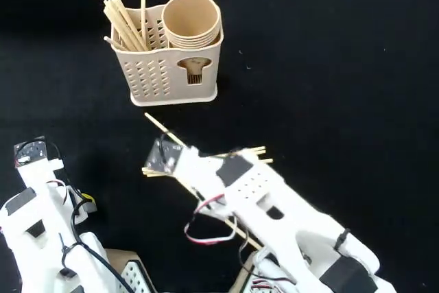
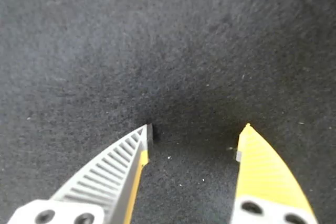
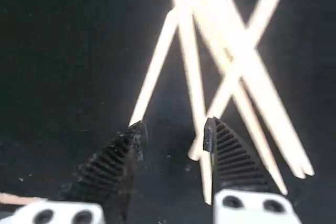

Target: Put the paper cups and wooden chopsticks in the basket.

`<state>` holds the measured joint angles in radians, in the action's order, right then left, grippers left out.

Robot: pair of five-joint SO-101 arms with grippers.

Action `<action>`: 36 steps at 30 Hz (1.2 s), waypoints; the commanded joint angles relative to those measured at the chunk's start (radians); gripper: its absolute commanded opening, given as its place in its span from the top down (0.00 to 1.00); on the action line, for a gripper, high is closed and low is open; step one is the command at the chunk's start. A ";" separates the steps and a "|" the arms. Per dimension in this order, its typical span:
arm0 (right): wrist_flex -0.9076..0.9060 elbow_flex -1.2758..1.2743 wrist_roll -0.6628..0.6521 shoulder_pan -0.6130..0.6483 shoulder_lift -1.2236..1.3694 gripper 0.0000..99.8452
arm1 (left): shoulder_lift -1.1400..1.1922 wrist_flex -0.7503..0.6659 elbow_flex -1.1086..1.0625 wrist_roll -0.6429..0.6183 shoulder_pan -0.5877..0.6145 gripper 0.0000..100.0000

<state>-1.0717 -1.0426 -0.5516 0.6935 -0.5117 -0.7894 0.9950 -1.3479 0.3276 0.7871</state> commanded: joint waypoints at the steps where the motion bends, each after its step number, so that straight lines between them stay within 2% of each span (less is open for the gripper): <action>1: 0.110 -0.084 -0.015 0.015 -0.024 0.80 | -0.002 -0.018 -0.005 -0.006 -0.019 0.72; 6: 0.137 -0.148 -0.051 0.012 -0.024 0.73 | -0.002 -0.018 -0.005 -0.006 -0.019 0.72; 13: 0.152 -0.177 -0.172 0.012 -0.024 0.84 | -0.002 -0.018 -0.005 -0.006 -0.019 0.72; 19: 0.149 -0.177 -0.183 0.018 -0.024 0.95 | -0.002 -0.018 -0.005 -0.006 -0.019 0.72; 36: 0.121 -0.148 -0.183 0.014 -0.028 0.99 | -0.002 -0.018 -0.005 -0.006 -0.019 0.72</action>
<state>-0.9306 -1.2083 -0.7234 0.6966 -0.5378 -0.7894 0.9950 -1.3479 0.3276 0.7871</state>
